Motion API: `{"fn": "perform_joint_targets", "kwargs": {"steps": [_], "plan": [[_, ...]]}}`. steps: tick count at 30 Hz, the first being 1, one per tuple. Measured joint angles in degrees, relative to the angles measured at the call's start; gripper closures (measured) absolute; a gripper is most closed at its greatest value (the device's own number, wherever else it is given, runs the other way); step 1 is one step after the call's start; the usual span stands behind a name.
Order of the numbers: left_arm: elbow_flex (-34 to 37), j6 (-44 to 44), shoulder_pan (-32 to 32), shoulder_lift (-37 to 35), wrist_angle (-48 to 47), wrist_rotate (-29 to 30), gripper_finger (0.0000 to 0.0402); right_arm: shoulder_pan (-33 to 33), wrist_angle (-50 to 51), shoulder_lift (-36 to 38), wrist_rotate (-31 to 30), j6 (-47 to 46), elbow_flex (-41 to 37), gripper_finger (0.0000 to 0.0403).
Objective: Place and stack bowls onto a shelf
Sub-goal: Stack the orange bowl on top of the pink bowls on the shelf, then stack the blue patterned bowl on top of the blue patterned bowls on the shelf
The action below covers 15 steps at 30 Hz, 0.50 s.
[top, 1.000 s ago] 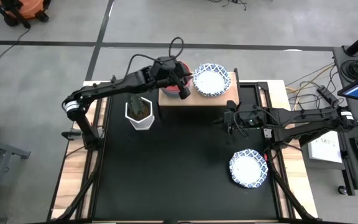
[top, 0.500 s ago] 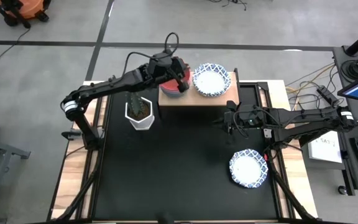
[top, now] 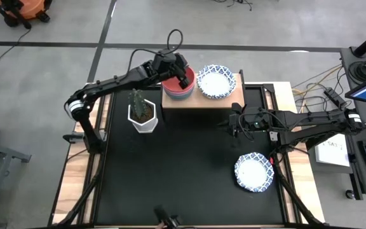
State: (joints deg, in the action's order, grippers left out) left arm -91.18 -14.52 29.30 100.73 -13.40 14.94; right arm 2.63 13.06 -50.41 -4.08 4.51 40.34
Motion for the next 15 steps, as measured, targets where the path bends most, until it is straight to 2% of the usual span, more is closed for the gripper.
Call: {"fn": "perform_joint_targets", "kwargs": {"steps": [15], "plan": [[0.0, 2.6, -3.2, -3.0, -2.0, 0.0, 0.0363, 0.0, 0.0, 0.0, 0.0, 0.0, 0.0, 0.0346]]}}
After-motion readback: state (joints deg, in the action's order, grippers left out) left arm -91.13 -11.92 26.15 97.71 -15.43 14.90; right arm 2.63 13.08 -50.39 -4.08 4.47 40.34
